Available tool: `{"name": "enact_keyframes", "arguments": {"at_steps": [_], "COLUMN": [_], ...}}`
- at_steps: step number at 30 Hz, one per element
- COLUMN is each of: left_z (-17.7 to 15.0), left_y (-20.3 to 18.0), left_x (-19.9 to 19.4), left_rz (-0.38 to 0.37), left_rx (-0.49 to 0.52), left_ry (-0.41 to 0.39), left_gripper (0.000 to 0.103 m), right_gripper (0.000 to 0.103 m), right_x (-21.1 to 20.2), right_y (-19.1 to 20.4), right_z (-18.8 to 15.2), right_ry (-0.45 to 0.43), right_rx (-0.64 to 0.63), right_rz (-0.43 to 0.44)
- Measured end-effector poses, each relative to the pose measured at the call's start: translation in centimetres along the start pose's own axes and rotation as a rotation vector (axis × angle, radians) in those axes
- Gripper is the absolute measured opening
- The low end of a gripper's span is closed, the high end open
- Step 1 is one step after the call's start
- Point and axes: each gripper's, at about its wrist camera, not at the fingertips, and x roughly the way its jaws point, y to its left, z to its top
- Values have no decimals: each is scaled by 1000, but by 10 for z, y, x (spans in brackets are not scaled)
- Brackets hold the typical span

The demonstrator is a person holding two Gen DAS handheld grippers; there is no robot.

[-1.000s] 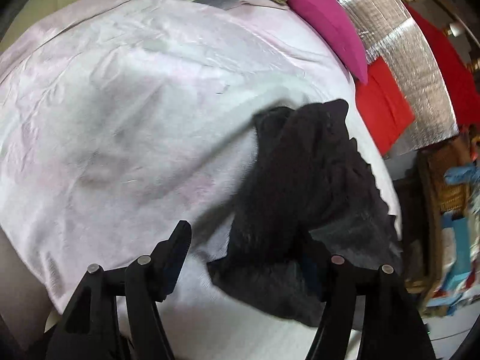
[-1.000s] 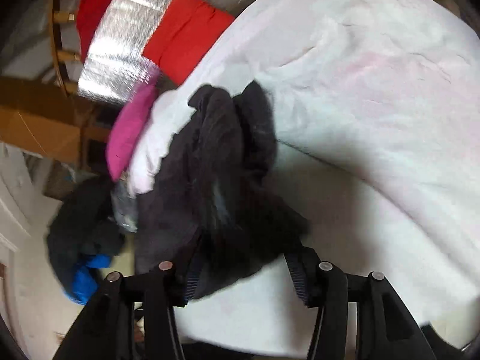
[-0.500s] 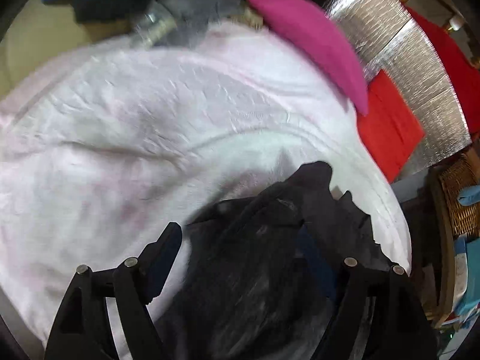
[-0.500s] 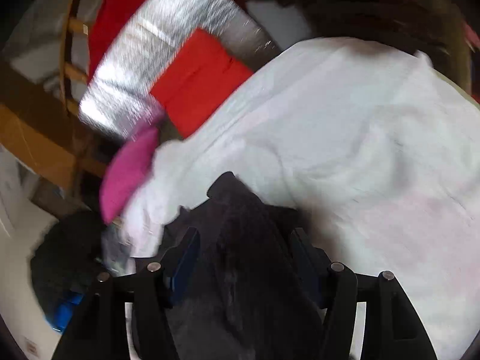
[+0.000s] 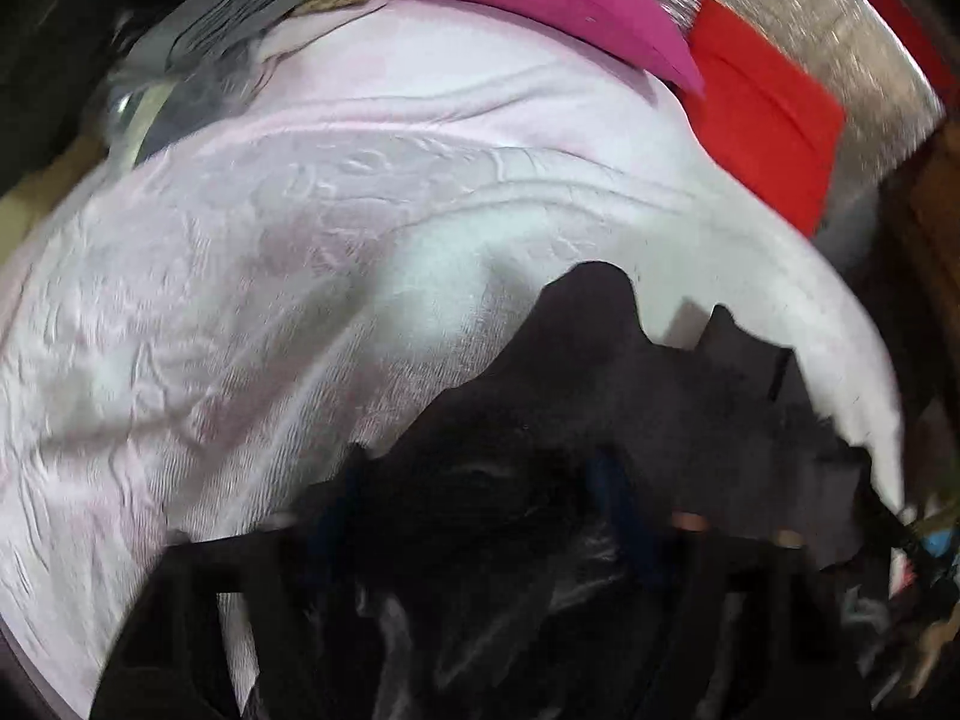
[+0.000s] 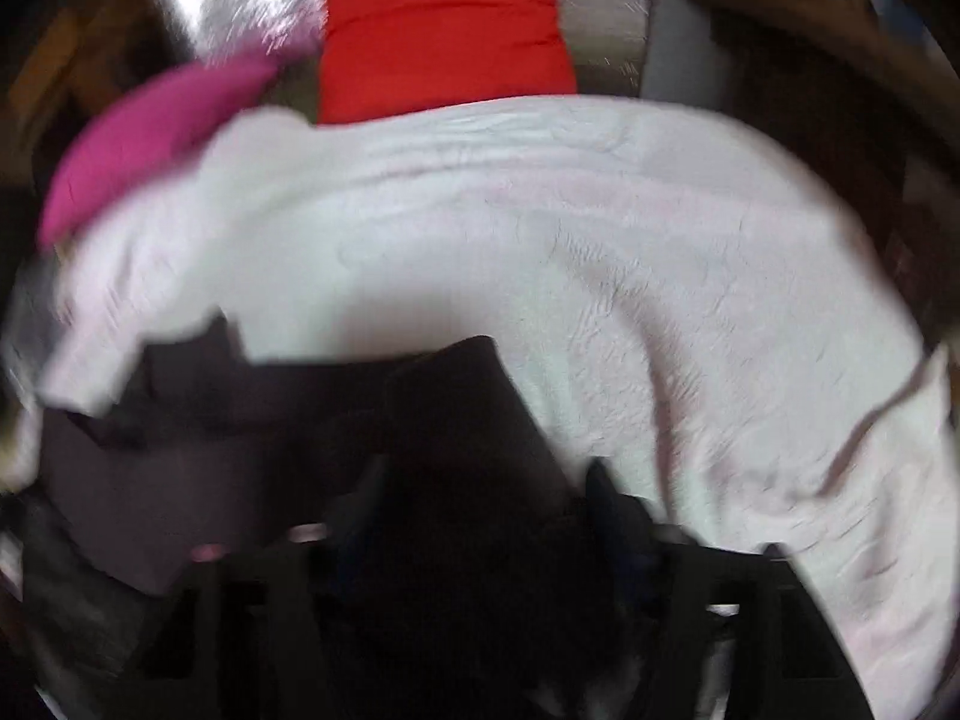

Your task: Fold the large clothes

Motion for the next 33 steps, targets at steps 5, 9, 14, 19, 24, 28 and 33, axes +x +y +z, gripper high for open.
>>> {"name": "enact_keyframes", "arguments": {"at_steps": [5,9,14,19,24,28,33], "left_z": [2,11,14,12,4,-11,-29], "left_y": [-12,-16,-22,-25,-12,-9,-18], "left_x": [-5,-27,2,11,-14,-18,-3], "left_rz": [26,-4,96,193,190,179,218], "left_rx": [70,49,68,83,37,43,133], "left_ry": [-76,-212,-197,-131,-145,-133,-99], "left_gripper": [21,19,23,50,71,72,72], "right_gripper": [19,6,6,8,83,91,53], "right_x": [-36,-47,-26,-4,-11,-4,23], "right_y": [-11,-22,-37,-59,-72,-67,-33], "right_z": [6,14,25,19,13,12,15], "right_ry": [-139,-229,-235,-88,-67,-96,-30], "right_rx": [16,71,179,332,389,409,259], "right_rz": [-3,-2,47,273,348,365,219]}}
